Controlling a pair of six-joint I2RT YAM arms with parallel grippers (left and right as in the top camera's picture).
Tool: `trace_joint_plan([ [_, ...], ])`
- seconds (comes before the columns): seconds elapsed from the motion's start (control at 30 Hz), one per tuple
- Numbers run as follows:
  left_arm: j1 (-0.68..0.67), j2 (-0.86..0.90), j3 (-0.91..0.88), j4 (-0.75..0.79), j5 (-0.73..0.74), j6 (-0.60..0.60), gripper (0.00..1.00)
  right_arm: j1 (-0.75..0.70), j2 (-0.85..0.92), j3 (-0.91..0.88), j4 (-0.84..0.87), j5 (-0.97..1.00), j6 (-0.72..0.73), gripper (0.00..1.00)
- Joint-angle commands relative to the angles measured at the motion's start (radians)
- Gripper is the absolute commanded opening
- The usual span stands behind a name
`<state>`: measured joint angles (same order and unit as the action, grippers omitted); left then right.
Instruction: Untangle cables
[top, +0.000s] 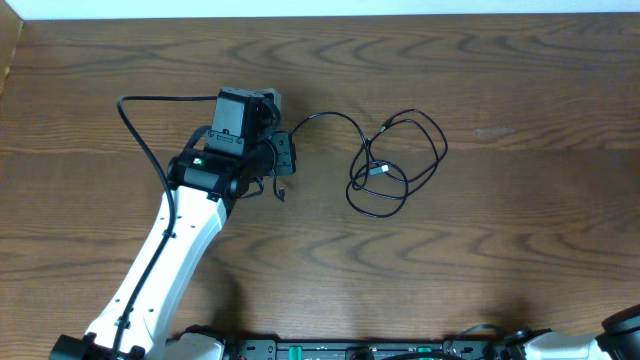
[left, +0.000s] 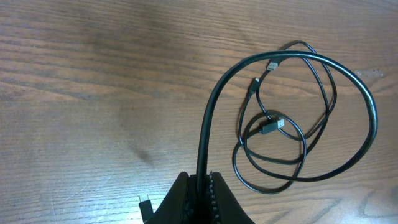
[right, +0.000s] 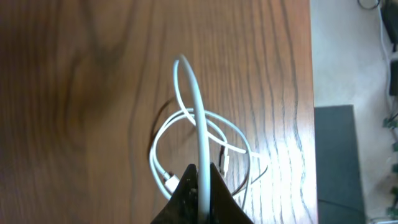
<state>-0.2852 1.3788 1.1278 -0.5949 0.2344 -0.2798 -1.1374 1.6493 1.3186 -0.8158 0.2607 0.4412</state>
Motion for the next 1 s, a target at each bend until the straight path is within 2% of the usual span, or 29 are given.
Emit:
trace_joint_plan([
  [0.0,-0.003,-0.016,-0.011,0.002,0.009,0.014,0.08,-0.063,0.045,-0.003,0.020,-0.064,0.029,0.01],
  [0.23,-0.003,-0.016,-0.011,0.003,0.009,0.014,0.07,-0.079,0.055,-0.003,0.068,-0.106,0.010,0.02],
  [0.33,-0.003,-0.016,-0.011,0.003,0.009,0.014,0.07,-0.079,0.055,-0.003,0.088,-0.114,0.006,0.16],
  [0.43,-0.003,-0.016,-0.011,0.005,0.010,0.014,0.08,-0.078,0.055,-0.003,0.103,-0.126,0.006,0.37],
  [0.5,-0.003,-0.016,-0.011,0.005,0.009,0.013,0.07,-0.078,0.055,-0.003,0.106,-0.141,0.002,0.45],
  [0.83,-0.003,-0.016,-0.011,0.001,0.028,0.014,0.08,-0.065,0.055,-0.003,0.093,-0.141,0.003,0.57],
  [0.9,-0.003,-0.016,-0.011,0.001,0.028,0.014,0.08,-0.064,0.055,-0.003,0.087,-0.151,0.003,0.72],
  [0.93,-0.003,-0.016,-0.011,0.001,0.028,0.014,0.07,-0.063,0.055,-0.003,0.083,-0.178,0.000,0.99],
  [0.97,-0.003,-0.016,-0.011,0.001,0.028,0.014,0.07,-0.060,0.053,-0.003,0.083,-0.212,-0.013,0.99],
])
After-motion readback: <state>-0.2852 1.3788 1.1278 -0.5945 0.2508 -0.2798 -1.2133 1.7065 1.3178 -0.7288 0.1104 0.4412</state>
